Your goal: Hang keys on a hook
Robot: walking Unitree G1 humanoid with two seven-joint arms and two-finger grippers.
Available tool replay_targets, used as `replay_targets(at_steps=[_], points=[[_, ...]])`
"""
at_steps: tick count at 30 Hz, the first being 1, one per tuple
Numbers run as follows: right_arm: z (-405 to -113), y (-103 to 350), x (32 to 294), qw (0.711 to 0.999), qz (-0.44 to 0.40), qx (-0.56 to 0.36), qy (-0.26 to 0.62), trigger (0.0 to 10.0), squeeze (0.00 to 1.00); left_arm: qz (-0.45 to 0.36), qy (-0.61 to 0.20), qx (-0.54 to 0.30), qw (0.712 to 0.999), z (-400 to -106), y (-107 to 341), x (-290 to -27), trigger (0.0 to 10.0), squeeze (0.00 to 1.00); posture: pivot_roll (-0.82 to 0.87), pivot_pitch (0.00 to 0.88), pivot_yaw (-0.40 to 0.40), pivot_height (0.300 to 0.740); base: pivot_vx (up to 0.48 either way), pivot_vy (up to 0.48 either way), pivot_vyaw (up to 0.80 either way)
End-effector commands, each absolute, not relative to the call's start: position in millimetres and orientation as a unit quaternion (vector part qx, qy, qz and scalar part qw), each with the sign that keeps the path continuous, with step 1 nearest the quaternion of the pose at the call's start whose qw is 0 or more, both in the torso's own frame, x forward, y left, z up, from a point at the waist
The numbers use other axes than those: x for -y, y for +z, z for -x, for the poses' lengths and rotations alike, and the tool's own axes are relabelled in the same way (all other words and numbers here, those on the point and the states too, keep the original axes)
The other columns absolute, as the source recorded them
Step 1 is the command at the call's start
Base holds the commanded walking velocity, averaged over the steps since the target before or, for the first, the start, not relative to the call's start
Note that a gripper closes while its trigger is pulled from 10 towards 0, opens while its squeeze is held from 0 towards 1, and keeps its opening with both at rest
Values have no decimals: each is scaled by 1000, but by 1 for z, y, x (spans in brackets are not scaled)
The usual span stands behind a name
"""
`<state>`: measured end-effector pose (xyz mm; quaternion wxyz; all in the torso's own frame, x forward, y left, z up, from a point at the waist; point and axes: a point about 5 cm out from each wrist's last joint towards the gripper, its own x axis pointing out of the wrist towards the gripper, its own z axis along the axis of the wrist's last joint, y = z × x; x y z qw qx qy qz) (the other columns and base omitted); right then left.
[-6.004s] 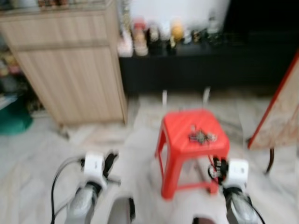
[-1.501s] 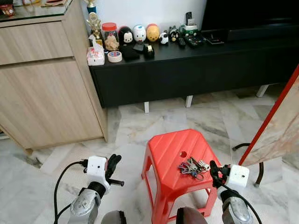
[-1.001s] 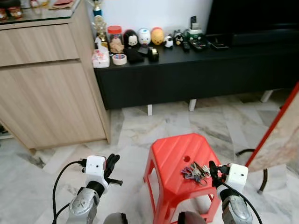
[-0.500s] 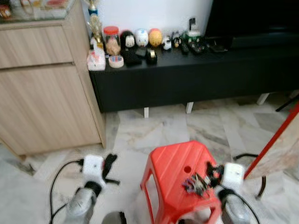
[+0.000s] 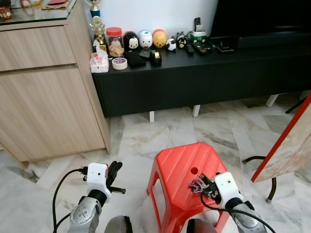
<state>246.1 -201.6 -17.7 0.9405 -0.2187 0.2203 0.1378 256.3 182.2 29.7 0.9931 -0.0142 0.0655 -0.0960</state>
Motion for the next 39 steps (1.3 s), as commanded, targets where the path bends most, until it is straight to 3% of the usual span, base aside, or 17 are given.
replay_targets(at_steps=[1, 6, 11, 15, 25, 39], points=[[-251, -15, 196, 925, 252, -224, 173, 10000, 0, 10, -97, -80, 992, -253, 23, -183, 10000, 0, -17, 13, -27, 615, 0, 0, 0], [-242, -22, 178, 909, 222, -247, 251, 10000, 0, 10, -98, -83, 992, -252, 22, -183, 10000, 0, -15, 14, -27, 615, 0, 0, 0], [-235, -29, 178, 894, 230, -276, 269, 10000, 0, 9, -98, -83, 992, -253, 22, -183, 10000, 0, -11, 13, -28, 615, 0, 0, 0], [-223, -41, 185, 859, 269, -328, 288, 10000, 0, 7, -97, -84, 992, -253, 22, -184, 10000, 0, -13, 14, -27, 615, 0, 0, 0], [-230, -40, 200, 873, 283, -337, 209, 10000, 0, 10, -99, -85, 991, -253, 21, -182, 10000, 0, -11, 14, -26, 615, 0, 0, 0], [-229, -45, 211, 861, 309, -363, 176, 10000, 0, 11, -103, -89, 991, -252, 20, -180, 10000, 0, -11, 11, -23, 615, 0, 0, 0]])
